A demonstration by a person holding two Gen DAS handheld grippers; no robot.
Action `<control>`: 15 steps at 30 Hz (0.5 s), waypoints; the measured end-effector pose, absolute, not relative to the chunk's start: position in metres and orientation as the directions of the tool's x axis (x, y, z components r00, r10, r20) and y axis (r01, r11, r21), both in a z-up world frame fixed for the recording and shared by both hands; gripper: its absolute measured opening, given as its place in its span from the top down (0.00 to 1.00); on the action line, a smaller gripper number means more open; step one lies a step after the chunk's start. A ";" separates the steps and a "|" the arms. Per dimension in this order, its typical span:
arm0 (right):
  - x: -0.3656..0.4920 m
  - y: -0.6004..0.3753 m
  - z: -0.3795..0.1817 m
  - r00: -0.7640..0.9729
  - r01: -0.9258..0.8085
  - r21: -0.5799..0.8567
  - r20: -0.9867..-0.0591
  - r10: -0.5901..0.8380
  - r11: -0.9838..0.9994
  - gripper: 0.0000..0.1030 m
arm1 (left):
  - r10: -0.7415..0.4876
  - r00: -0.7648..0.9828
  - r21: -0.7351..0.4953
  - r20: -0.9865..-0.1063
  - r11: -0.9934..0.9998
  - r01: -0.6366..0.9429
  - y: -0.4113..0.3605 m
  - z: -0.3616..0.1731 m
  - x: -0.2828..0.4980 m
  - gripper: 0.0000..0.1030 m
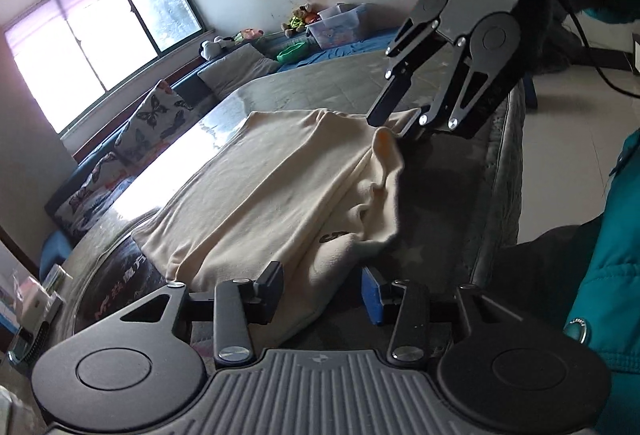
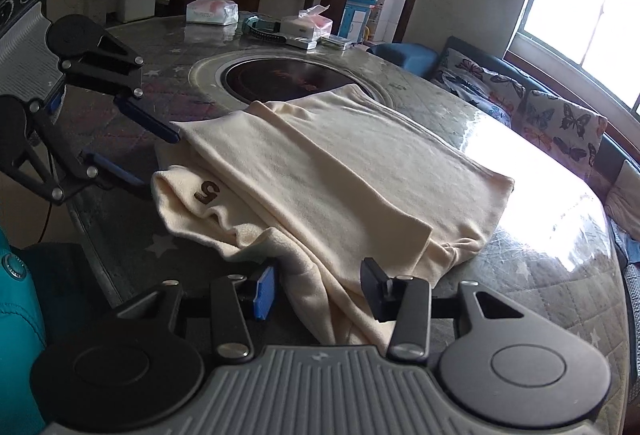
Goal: Fold clothes
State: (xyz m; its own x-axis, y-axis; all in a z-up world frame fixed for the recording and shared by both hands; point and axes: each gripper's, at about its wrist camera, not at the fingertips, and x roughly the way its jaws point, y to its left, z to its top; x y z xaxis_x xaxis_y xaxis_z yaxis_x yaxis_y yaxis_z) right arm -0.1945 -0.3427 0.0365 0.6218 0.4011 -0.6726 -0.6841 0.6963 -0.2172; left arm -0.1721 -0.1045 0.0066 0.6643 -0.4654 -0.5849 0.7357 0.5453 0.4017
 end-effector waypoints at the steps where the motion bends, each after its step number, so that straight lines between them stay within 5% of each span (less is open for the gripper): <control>1: -0.195 -0.342 0.036 0.621 -0.684 -0.217 -0.673 0.401 0.696 0.57 | -0.464 0.670 0.408 -0.579 0.547 0.731 -0.108 0.005 -0.171 0.56; 7: -0.202 -0.341 0.038 0.630 -0.686 -0.242 -0.669 0.394 0.686 0.55 | -0.482 0.685 0.367 -0.547 0.597 0.713 -0.116 0.011 -0.160 0.89; 15: -0.208 -0.337 0.033 0.655 -0.700 -0.319 -0.644 0.396 0.639 0.55 | -0.497 0.692 0.197 -0.523 0.720 0.666 -0.101 0.043 -0.125 0.91</control>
State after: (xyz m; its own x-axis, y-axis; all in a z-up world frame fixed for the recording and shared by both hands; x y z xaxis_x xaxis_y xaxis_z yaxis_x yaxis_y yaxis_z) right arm -0.2081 -0.3374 0.0329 0.6549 0.3958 -0.6438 -0.7000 0.6388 -0.3193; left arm -0.1248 -0.1011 0.0426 0.6922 -0.4969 -0.5234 0.6657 0.7198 0.1968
